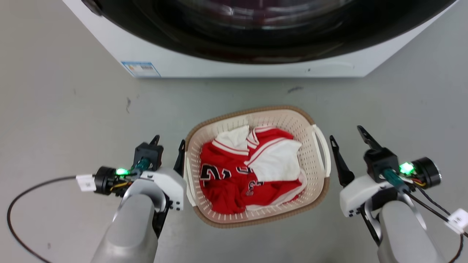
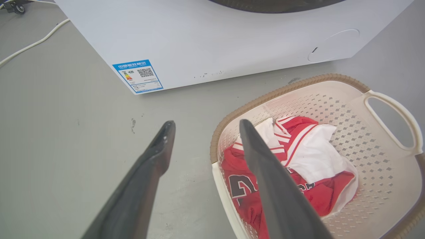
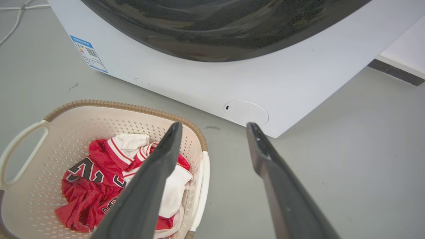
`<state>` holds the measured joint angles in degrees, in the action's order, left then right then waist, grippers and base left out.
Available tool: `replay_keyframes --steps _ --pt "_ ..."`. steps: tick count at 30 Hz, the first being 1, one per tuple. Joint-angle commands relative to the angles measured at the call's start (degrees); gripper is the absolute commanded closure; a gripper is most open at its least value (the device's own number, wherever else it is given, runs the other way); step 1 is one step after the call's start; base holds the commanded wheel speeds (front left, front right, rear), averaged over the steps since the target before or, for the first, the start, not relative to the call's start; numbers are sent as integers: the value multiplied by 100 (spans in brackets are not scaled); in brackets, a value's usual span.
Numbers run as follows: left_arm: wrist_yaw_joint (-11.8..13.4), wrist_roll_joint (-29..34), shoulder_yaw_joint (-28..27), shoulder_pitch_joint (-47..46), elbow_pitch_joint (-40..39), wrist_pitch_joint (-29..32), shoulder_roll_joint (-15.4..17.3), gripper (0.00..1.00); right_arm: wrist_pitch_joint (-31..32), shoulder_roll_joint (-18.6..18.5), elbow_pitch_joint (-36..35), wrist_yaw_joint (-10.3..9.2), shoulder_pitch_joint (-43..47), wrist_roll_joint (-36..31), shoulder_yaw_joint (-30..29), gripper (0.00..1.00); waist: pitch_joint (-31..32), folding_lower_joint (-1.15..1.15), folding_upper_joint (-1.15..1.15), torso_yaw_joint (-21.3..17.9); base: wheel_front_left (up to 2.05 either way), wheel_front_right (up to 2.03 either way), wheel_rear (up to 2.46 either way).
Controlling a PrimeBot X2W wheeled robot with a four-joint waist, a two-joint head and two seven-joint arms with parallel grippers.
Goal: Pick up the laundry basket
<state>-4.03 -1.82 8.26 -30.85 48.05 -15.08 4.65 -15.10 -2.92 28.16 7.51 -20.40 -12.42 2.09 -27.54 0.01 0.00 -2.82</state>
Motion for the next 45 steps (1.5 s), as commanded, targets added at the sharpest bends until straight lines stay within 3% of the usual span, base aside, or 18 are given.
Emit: replay_keyframes --steps 1,13,25,38,39,40,41,45 --pt "-20 22 17 -166 80 -15 7 0 -11 6 141 -4 -202 -40 34 0 -306 -1 0 -18 0 0 0" --pt "-134 45 234 -995 1279 -14 56 0 -10 -12 1722 -5 -1238 -268 81 0 -1261 -1 0 -36 0 0 0" --pt "-99 9 367 -1512 1838 -14 14 0 -11 -5 2543 -5 -1838 -323 141 0 -1899 -1 0 -97 0 0 0" --pt "-103 -33 521 -1735 2122 -14 -25 0 -10 4 3265 -5 -2223 -312 104 0 -2142 -1 0 -98 0 0 0" --pt "-101 -34 534 -1773 2156 -14 -32 8 -10 5 3305 -5 -2255 -302 114 53 -2149 -1 0 -96 0 0 0" --pt "-94 -30 544 -1796 2174 -12 -36 58 -10 4 3341 -5 -2287 -284 116 93 -2157 -1 0 -94 0 0 0" --pt "-95 -35 558 -1798 2181 -11 -40 100 -10 4 3430 -5 -2296 -270 142 100 -2162 -1 0 -90 0 0 0" --pt "-120 -35 635 -1843 2241 -11 -27 100 -10 13 3652 -8 -2420 -229 217 100 -2153 -1 0 -78 0 0 0"
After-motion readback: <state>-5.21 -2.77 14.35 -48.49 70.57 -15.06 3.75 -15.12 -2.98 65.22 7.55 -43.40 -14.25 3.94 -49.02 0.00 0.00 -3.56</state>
